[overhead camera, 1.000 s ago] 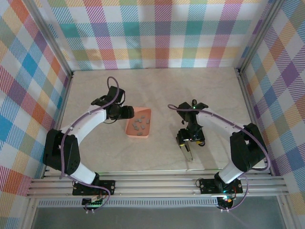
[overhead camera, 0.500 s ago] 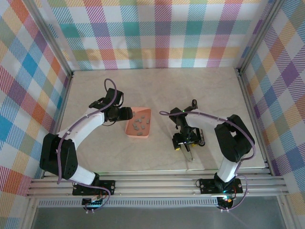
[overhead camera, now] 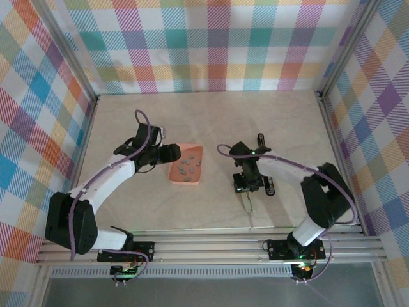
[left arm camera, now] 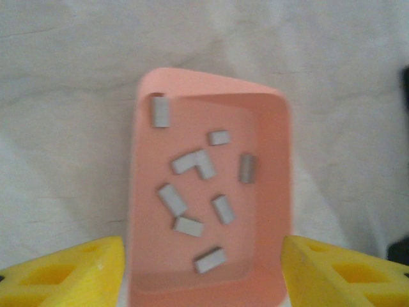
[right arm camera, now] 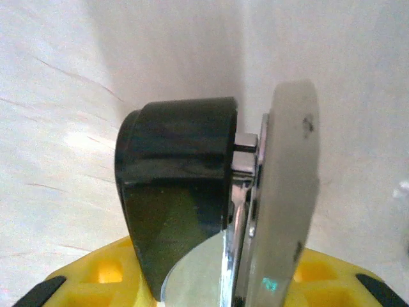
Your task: Load the staples into the stapler
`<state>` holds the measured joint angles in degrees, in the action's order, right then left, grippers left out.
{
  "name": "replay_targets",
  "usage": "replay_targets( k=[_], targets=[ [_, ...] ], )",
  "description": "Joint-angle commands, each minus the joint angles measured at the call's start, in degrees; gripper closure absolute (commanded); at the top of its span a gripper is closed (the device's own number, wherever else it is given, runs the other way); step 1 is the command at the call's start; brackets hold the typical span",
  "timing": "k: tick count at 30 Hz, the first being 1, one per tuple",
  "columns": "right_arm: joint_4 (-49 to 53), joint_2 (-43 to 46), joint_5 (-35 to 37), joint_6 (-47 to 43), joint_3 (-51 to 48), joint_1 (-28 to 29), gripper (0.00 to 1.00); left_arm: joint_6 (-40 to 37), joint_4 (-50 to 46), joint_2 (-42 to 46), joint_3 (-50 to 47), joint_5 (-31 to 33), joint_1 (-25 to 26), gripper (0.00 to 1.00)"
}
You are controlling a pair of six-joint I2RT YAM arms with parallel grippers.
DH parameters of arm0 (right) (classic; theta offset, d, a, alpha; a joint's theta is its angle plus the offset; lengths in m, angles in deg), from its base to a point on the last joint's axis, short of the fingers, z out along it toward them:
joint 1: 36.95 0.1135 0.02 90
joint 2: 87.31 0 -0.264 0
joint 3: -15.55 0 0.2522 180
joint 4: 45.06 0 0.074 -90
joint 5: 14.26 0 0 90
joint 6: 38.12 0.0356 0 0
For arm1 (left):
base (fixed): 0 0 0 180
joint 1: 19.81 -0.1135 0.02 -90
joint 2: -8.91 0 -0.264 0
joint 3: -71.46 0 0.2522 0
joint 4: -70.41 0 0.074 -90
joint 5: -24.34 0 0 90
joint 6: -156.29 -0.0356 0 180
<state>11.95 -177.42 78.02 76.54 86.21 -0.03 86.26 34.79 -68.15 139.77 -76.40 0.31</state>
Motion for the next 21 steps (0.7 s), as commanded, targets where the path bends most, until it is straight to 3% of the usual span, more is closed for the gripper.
replay_targets(
  k=[1,5,8,12,21],
  targets=[
    [-14.62,8.52,-3.14,3.69,-0.56,0.19,0.68,-1.52,14.34,3.34,-3.13,-14.84,0.79,0.3],
    [-29.8,14.22,-8.1,7.47,-3.0,0.12,0.67,-8.08,21.05,4.19,-4.53,-23.52,5.99,0.25],
    [-37.34,15.85,-10.81,9.35,-2.86,0.15,0.67,-13.92,22.13,4.11,-4.39,-25.35,10.65,0.21],
    [-43.19,17.23,-12.95,10.57,-2.32,0.17,0.66,-13.57,28.34,4.05,-6.62,-26.18,12.72,0.21],
    [-49.03,18.55,-15.9,13.92,-2.5,0.1,0.65,-13.14,29.69,2.08,-6.29,-24.75,13.98,0.37]
  ],
)
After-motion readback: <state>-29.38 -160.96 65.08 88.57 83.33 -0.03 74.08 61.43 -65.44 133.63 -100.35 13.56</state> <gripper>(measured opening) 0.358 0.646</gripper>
